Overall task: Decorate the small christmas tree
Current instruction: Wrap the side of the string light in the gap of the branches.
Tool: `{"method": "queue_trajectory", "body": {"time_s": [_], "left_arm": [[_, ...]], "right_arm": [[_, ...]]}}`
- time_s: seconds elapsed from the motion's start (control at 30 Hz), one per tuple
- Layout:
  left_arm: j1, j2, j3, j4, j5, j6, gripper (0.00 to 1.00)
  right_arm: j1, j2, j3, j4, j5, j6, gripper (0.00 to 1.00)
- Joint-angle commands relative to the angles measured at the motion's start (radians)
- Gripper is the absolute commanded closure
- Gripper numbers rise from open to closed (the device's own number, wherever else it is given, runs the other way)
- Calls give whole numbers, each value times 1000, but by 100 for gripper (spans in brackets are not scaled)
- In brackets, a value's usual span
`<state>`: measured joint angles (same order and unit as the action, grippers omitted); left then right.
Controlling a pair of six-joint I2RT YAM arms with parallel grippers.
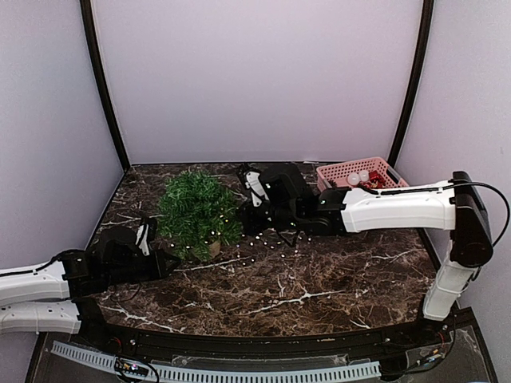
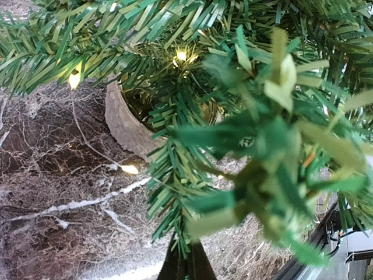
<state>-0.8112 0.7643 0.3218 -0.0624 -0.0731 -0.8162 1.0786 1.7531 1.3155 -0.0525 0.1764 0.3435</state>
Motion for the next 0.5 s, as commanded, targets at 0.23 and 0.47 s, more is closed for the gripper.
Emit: {"method": "queue_trajectory", "body": {"time_s": [0.23,0.47], "left_arm": [[54,-37,-30,-60,26,59,100],[75,-41,-13,-85,-8,130,99]], "right_arm": [[-31,21,-89,29,-41,72,100],[-40,64,-83,75,-105,68,100]]}}
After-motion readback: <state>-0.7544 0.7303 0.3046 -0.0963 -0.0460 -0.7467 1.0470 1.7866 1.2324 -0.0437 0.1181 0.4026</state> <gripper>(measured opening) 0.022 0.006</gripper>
